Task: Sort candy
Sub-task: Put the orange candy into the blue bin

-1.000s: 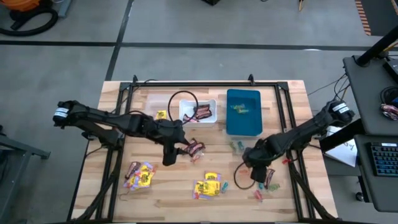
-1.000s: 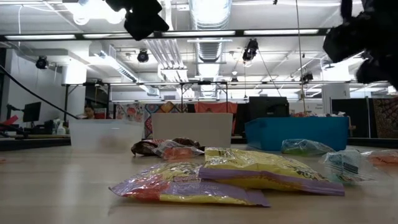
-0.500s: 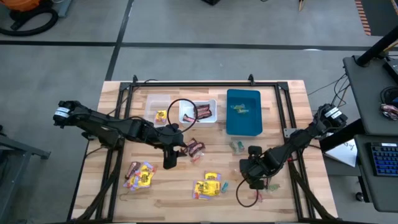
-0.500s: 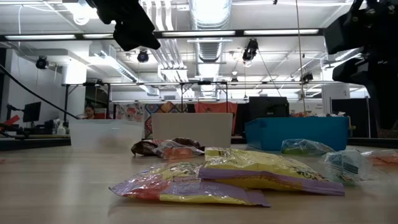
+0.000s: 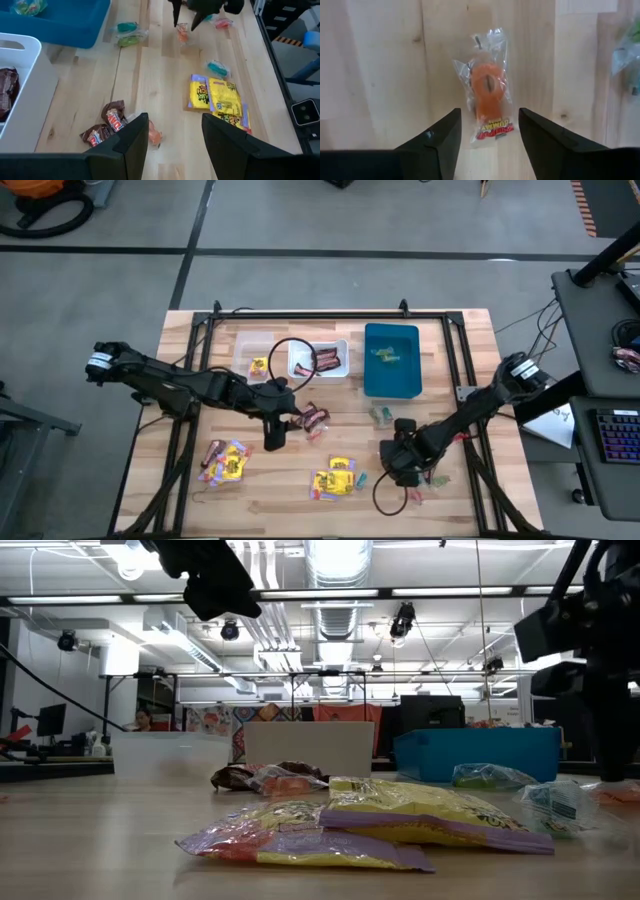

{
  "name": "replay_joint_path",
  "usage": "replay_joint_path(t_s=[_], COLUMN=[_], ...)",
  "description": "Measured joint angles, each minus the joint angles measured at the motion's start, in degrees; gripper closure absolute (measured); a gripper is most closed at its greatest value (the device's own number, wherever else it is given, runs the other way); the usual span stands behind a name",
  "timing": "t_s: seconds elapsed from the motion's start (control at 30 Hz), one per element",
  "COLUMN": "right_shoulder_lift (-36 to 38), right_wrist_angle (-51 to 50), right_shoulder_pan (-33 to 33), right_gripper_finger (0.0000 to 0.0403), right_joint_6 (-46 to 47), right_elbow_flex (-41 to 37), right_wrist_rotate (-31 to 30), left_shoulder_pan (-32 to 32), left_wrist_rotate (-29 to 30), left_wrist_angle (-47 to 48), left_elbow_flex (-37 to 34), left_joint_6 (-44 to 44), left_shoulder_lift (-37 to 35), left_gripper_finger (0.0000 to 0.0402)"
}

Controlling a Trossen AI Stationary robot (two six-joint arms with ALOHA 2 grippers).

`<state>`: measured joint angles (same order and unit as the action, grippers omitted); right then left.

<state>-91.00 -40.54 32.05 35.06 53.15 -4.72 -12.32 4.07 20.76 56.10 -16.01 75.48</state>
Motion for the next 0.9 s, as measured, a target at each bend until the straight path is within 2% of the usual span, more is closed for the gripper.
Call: replay_joint_path(t_s=[0.2, 0.47, 0.67, 0.9], right_shoulder_lift=[-1.97, -2.41, -0.19, 3.57], right_wrist_angle=[0.55, 0.83, 0.41, 0.50], right_shoulder_pan=[-0.06, -0.06, -0.27, -2.60], right_gripper_finger=[0.0229, 0.0302, 0.0356, 0.0383], right_joint_6=[-1.23, -1.63, -1.69, -2.31], right_elbow_flex=[0.02, 0.13, -0.09, 3.30], right_wrist_rotate=[0.16, 0.57, 0.03, -0.03], left_shoulder_pan=[0.02, 0.02, 0.02, 0.02], left_wrist_rotate=[0.03, 0.05, 0.07, 0.07], left_wrist_angle=[-0.17, -0.20, -0.17, -0.12], left_elbow_flex=[0.00, 0.00, 0.00, 0.00], left_joint_6=[0.43, 0.46, 0.46, 0.46], left_shoulder_lift=[0.13, 0.26, 0.33, 0.33], left_gripper_finger=[0.0233, 0.0233, 0.0233, 0.0233])
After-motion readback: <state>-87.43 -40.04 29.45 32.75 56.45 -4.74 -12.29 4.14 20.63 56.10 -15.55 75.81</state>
